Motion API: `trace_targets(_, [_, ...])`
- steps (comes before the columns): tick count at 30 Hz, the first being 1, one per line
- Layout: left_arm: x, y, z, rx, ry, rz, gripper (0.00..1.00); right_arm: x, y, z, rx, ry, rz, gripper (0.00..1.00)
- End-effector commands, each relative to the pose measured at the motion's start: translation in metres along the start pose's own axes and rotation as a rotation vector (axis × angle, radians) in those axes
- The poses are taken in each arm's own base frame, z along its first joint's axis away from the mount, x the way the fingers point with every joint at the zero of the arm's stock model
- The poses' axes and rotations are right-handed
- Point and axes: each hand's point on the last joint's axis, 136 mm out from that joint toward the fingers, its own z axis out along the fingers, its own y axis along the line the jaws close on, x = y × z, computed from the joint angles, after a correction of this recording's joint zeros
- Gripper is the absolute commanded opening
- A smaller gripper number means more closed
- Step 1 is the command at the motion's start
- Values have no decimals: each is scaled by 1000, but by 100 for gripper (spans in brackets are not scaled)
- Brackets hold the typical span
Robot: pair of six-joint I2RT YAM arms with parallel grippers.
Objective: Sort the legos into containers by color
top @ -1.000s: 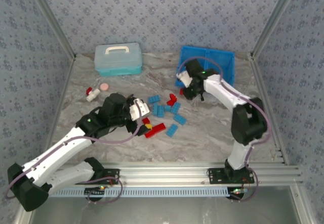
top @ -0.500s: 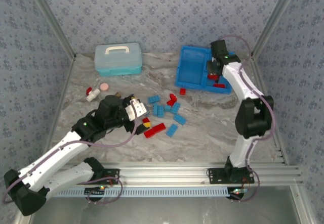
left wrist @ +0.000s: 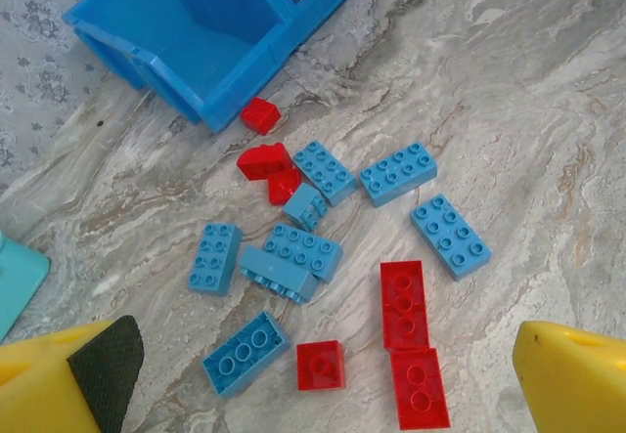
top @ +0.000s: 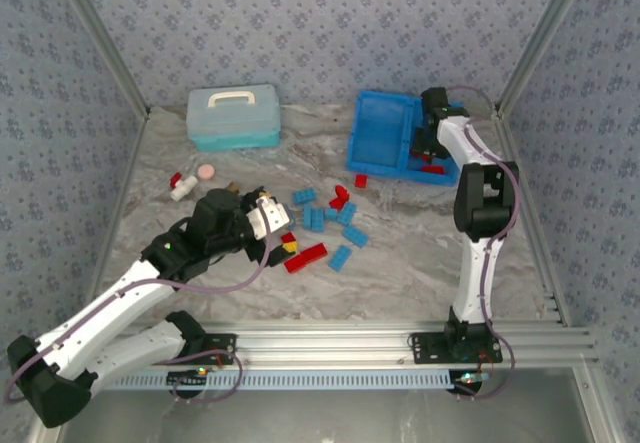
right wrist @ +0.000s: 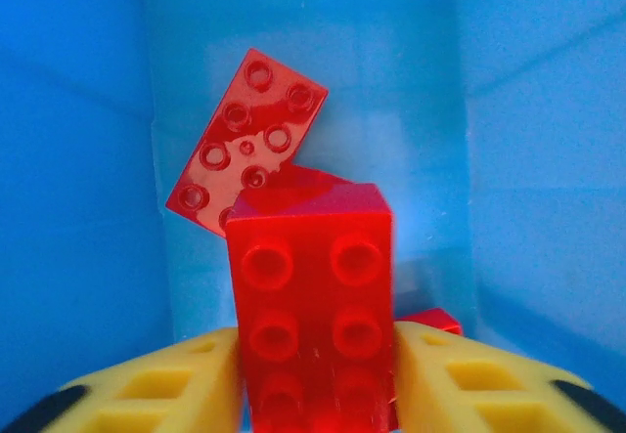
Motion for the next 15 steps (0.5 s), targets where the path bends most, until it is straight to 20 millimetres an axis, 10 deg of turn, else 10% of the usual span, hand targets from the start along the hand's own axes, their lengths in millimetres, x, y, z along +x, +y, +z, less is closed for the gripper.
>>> trace_targets(1, [-6,0,-1,-1,-21,18,99,1,1,-11,0,8,8,54])
trace_targets(9, [-8,-1,-1,6,-30,12,99,-4,3,-72,-17,-136,-15,56])
trace_targets(15, [-10,-2,-2,13,-38,9,99,28,36,-124,-108,-230,-11,57])
